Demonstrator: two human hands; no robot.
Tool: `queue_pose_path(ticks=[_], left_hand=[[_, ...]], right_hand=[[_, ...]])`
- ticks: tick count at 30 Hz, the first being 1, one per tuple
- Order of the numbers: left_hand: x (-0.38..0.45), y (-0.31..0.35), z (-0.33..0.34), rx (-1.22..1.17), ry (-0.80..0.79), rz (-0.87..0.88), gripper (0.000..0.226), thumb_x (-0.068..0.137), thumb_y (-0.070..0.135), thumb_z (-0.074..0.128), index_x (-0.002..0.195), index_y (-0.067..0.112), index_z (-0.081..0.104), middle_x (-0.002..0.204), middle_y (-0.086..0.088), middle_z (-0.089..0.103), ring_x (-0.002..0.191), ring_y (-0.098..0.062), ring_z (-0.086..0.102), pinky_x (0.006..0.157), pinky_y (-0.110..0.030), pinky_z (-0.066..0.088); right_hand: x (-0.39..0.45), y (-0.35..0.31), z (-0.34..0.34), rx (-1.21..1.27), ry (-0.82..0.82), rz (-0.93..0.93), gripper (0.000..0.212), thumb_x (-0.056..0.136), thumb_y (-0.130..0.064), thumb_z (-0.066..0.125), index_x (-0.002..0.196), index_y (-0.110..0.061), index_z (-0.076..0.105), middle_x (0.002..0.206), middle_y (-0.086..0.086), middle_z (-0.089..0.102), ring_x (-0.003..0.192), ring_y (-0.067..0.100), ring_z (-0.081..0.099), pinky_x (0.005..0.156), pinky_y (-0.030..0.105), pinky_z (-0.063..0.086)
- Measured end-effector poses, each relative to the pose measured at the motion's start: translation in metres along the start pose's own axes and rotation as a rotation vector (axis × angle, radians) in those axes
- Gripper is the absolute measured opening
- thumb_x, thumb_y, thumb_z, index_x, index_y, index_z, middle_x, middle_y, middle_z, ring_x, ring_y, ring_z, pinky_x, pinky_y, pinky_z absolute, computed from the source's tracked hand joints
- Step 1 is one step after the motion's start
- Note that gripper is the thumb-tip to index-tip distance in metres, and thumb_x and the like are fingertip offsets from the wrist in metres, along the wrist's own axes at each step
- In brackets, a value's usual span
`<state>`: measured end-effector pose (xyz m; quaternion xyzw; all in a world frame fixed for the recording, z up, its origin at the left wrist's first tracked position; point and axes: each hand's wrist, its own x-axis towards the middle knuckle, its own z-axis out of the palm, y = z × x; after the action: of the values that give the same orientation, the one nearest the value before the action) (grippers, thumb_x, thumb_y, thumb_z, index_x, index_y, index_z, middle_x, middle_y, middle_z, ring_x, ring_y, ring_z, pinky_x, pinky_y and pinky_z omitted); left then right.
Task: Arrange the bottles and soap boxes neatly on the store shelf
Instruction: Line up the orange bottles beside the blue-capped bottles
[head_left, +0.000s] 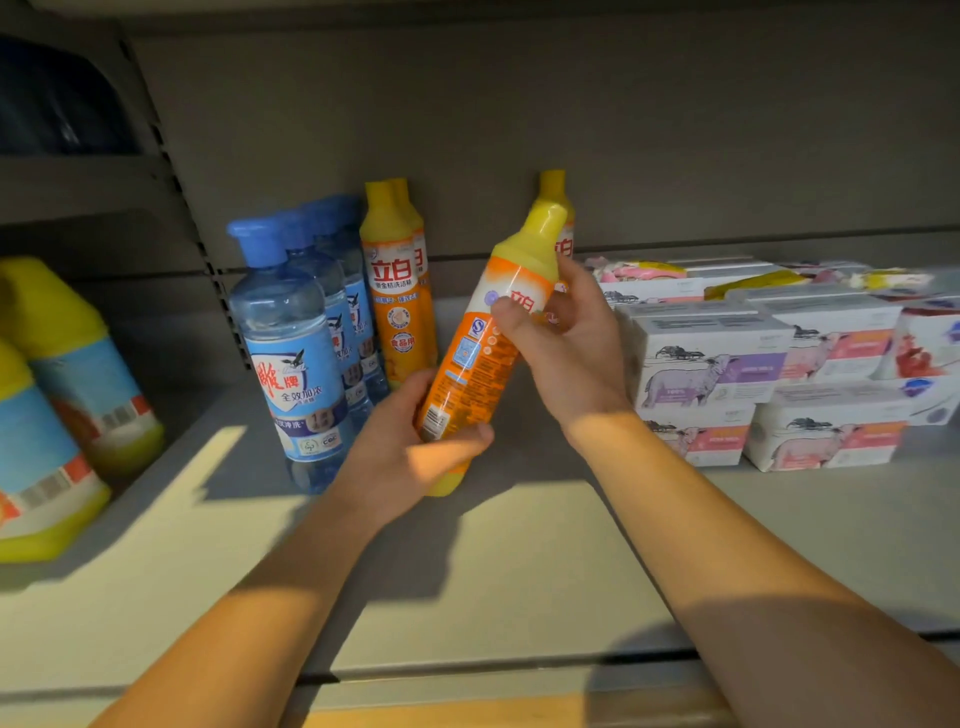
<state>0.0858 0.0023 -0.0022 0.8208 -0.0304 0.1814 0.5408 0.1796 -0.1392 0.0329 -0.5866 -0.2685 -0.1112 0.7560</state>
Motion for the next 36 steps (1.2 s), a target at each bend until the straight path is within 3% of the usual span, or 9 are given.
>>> queue_pose_path(ticks=[4, 8, 12, 18, 22, 26, 30, 33, 36], left_hand=[[0.0, -0.004, 0.005, -0.012, 0.161, 0.027, 0.051, 0.061, 0.042, 0.079, 0.108, 0.033, 0.058, 0.096, 0.016, 0.071, 0.087, -0.004, 0.069, 0.072, -0.018, 0.055], [-0.005, 0.002, -0.001, -0.49, -0.06, -0.179, 0.026, 0.074, 0.033, 0.07, 0.097, 0.022, 0.073, 0.095, -0.018, 0.071, 0.072, -0.033, 0.07, 0.059, -0.039, 0.058], [-0.007, 0.009, -0.005, -0.918, -0.335, -0.455, 0.051, 0.075, 0.041, 0.065, 0.11, 0.004, 0.069, 0.088, -0.025, 0.067, 0.06, -0.032, 0.064, 0.054, -0.034, 0.055], [-0.005, 0.008, -0.009, -0.9, -0.557, -0.677, 0.073, 0.076, 0.061, 0.049, 0.111, 0.001, 0.071, 0.081, -0.022, 0.066, 0.062, -0.031, 0.066, 0.054, -0.03, 0.055], [-0.003, 0.006, -0.006, -0.825, -0.509, -0.71, 0.073, 0.077, 0.061, 0.046, 0.109, 0.002, 0.073, 0.081, -0.024, 0.064, 0.063, -0.035, 0.066, 0.051, -0.032, 0.055], [-0.003, 0.006, -0.006, -0.776, -0.317, -0.615, 0.067, 0.074, 0.054, 0.064, 0.123, 0.009, 0.058, 0.093, -0.022, 0.067, 0.067, -0.035, 0.067, 0.053, -0.037, 0.055], [-0.003, 0.003, 0.004, -0.354, -0.059, -0.251, 0.067, 0.058, 0.043, 0.081, 0.116, 0.018, 0.061, 0.114, -0.013, 0.067, 0.093, -0.027, 0.07, 0.074, -0.047, 0.06], [-0.005, 0.003, 0.007, -0.097, -0.037, -0.133, 0.075, 0.053, 0.047, 0.08, 0.121, 0.024, 0.06, 0.116, 0.0, 0.069, 0.105, -0.016, 0.067, 0.088, -0.037, 0.058], [-0.004, -0.001, 0.006, -0.158, -0.088, -0.048, 0.063, 0.065, 0.028, 0.078, 0.125, 0.025, 0.058, 0.121, 0.004, 0.069, 0.11, -0.01, 0.066, 0.09, -0.028, 0.056]], right_hand=[[0.0, -0.001, 0.004, -0.018, 0.049, -0.04, 0.053, 0.074, -0.036, 0.075, 0.12, -0.042, 0.049, 0.108, -0.008, 0.067, 0.092, -0.001, 0.067, 0.068, 0.014, 0.053], [0.005, 0.002, -0.001, 0.101, -0.059, 0.09, 0.045, 0.085, -0.042, 0.058, 0.129, -0.034, 0.056, 0.115, 0.0, 0.068, 0.102, 0.015, 0.068, 0.077, 0.03, 0.056], [0.009, 0.01, -0.002, 0.135, -0.147, 0.232, 0.049, 0.085, -0.041, 0.056, 0.134, -0.035, 0.053, 0.128, 0.01, 0.061, 0.117, 0.032, 0.06, 0.095, 0.049, 0.051], [0.004, 0.022, -0.003, 0.132, -0.083, 0.499, 0.023, 0.095, -0.037, 0.059, 0.109, -0.02, 0.061, 0.088, 0.005, 0.07, 0.079, 0.02, 0.072, 0.061, 0.034, 0.057], [0.004, 0.025, -0.003, 0.062, -0.045, 0.546, 0.022, 0.094, -0.037, 0.06, 0.108, -0.021, 0.061, 0.092, 0.007, 0.071, 0.082, 0.021, 0.072, 0.062, 0.035, 0.059], [0.006, 0.015, -0.005, -0.001, 0.04, 0.386, 0.035, 0.089, -0.036, 0.067, 0.121, -0.025, 0.059, 0.109, 0.005, 0.07, 0.094, 0.021, 0.071, 0.077, 0.043, 0.061], [0.005, -0.001, -0.004, -0.178, 0.175, 0.124, 0.04, 0.08, -0.04, 0.073, 0.115, -0.04, 0.054, 0.099, -0.015, 0.068, 0.088, 0.003, 0.069, 0.08, 0.035, 0.06], [-0.005, -0.013, 0.004, -0.226, 0.149, -0.034, 0.049, 0.075, -0.039, 0.076, 0.117, -0.039, 0.052, 0.099, -0.019, 0.066, 0.083, -0.007, 0.065, 0.067, 0.013, 0.054], [-0.011, -0.021, 0.011, -0.256, 0.073, -0.107, 0.051, 0.073, -0.042, 0.075, 0.117, -0.043, 0.049, 0.105, -0.023, 0.064, 0.091, -0.006, 0.064, 0.071, 0.014, 0.054]])
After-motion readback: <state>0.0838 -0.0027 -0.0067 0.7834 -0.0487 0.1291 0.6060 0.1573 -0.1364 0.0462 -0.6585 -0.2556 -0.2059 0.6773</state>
